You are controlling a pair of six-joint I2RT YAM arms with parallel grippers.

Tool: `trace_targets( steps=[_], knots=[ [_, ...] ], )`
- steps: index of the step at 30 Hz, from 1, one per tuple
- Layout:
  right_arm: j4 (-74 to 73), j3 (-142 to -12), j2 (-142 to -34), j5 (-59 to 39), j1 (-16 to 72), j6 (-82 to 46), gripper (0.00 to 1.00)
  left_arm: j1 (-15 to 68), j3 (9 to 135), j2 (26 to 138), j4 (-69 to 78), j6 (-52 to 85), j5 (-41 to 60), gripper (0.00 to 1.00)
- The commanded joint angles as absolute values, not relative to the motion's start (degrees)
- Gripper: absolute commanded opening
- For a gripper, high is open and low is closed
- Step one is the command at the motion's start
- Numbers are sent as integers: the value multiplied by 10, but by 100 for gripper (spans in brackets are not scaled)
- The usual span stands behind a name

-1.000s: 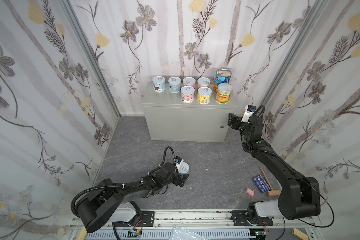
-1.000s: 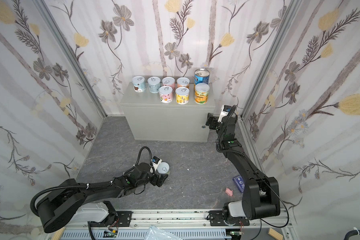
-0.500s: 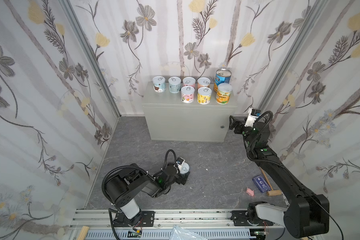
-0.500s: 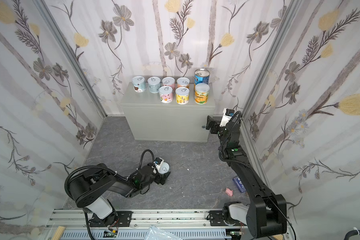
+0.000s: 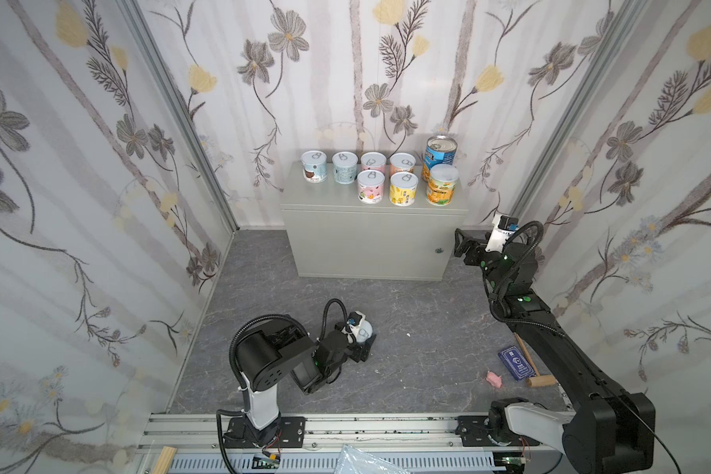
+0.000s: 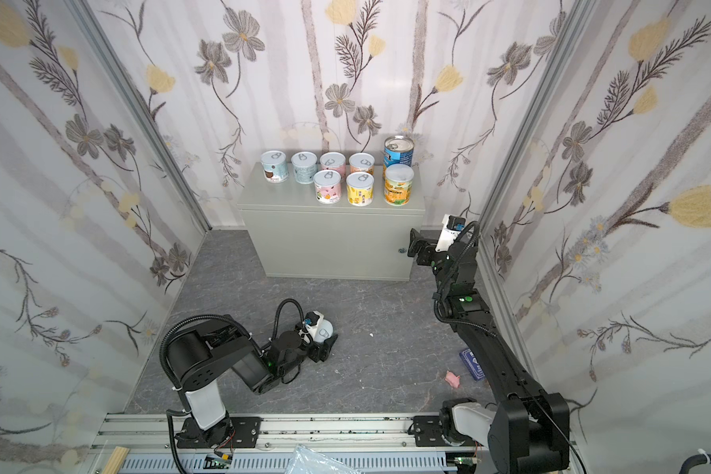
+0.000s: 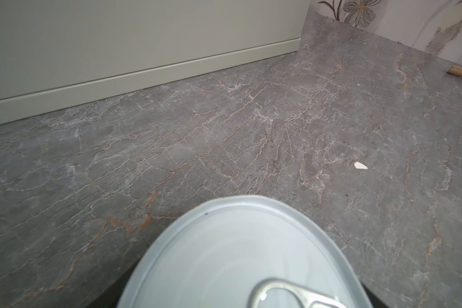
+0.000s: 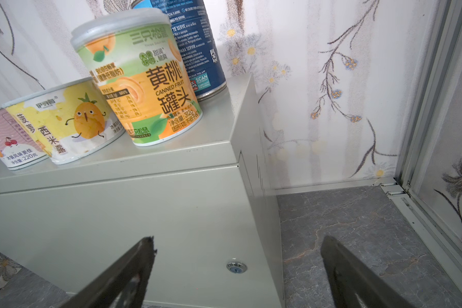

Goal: Place and organize the canned foods onto the counter
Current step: 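Lift the green can with the left gripper toward the cabinet top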

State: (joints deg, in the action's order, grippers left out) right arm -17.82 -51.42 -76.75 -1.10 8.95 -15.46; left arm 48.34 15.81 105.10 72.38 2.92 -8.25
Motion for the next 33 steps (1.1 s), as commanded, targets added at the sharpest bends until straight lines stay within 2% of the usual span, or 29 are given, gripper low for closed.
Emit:
trace_targets(
  steps=[1, 6, 12, 15, 20, 22, 27, 33],
  knots=[
    [-185, -515, -763, -9, 90, -152, 97, 485, 156, 1050, 769, 34, -104, 72],
    [-188, -510, -762, -24, 91, -152, 98, 484, 164, 1007, 725, 45, -89, 56],
    [-195, -508, -760, -33, 92, -152, 98, 483, 176, 976, 675, 38, -85, 46],
    [-198, -504, -754, -45, 93, -149, 99, 483, 178, 960, 665, 51, -87, 38],
    [-264, -464, -728, -103, 98, -139, 100, 483, 216, 876, 533, 50, -91, 16],
    [-285, -451, -717, -118, 103, -137, 100, 481, 243, 837, 456, 40, -96, 1],
    [-300, -438, -699, -146, 123, -112, 100, 470, 290, 754, 330, 38, -125, 0],
    [-298, -435, -682, -165, 171, -62, 100, 449, 344, 666, 222, 50, -102, 0]
  ],
)
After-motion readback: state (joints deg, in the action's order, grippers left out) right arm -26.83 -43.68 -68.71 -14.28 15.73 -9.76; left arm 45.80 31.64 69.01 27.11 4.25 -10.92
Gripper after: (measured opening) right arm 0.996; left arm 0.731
